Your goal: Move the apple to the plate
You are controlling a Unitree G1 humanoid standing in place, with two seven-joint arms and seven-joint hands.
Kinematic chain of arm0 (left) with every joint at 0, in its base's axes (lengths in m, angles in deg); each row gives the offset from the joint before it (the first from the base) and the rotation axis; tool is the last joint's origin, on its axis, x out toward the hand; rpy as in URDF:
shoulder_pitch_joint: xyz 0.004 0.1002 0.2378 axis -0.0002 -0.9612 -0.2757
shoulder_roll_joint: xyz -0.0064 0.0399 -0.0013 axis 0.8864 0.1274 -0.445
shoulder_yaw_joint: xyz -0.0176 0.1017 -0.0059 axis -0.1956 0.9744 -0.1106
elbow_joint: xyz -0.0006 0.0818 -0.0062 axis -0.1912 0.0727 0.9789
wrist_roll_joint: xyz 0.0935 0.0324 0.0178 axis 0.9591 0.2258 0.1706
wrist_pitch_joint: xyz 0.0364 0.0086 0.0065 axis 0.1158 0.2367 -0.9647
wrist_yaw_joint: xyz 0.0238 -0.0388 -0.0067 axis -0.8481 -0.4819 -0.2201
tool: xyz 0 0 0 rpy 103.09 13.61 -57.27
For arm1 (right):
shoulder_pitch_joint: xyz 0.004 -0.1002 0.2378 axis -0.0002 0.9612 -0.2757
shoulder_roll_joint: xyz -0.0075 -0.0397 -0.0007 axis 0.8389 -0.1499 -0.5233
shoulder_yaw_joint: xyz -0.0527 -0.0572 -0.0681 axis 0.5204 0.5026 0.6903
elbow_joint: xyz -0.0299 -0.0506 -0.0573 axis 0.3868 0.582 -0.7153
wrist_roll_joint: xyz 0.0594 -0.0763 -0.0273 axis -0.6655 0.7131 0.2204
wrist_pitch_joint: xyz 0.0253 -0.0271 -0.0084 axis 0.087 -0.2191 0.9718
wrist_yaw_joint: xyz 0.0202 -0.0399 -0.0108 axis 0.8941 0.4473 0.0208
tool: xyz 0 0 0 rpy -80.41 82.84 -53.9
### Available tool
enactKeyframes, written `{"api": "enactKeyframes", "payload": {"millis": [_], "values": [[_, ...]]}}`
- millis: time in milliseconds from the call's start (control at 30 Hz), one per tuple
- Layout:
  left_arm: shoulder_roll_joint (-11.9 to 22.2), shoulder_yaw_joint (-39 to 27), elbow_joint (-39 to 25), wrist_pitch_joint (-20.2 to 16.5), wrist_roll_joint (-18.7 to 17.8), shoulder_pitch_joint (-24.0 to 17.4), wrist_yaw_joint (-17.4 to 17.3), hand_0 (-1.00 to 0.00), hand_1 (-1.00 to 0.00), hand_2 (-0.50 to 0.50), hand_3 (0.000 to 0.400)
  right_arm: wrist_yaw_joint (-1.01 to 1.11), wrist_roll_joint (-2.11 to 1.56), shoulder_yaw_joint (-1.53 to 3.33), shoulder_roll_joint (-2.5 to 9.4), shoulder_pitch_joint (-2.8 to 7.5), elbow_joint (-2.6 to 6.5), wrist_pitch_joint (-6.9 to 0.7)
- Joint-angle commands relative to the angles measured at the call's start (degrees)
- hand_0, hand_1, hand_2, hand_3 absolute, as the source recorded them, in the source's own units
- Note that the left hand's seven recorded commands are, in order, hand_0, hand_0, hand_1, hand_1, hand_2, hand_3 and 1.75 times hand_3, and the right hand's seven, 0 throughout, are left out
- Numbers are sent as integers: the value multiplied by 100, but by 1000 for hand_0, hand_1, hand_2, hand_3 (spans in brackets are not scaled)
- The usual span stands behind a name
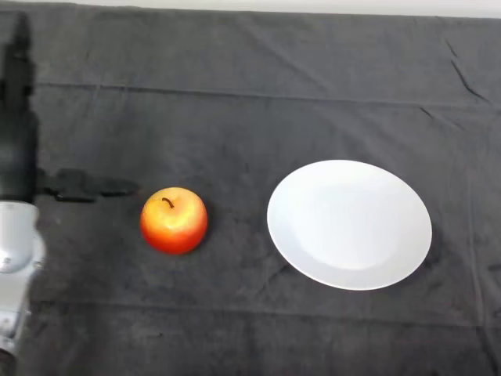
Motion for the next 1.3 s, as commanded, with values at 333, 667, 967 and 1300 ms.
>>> {"api": "enactKeyframes", "payload": {"millis": [333, 667, 967, 1300], "values": [[-173, 696, -242, -474, 271, -174, -368, 0, 0, 0, 0, -56, -110, -6, 54, 67, -292, 34], [-294, 1025, 983, -134, 256, 269, -577, 0, 0, 0, 0, -69, -112, 0, 59, 72, -309, 30], [-458, 1248, 1765, 17, 275, 573, -567, -1000, -1000, 0, 400, -70, -117, 1, 57, 71, -306, 29], [-431, 1398, 1884, 136, 332, 643, -512, -1000, -1000, 0, 400, -67, -122, 0, 53, 69, -297, 30]]}}
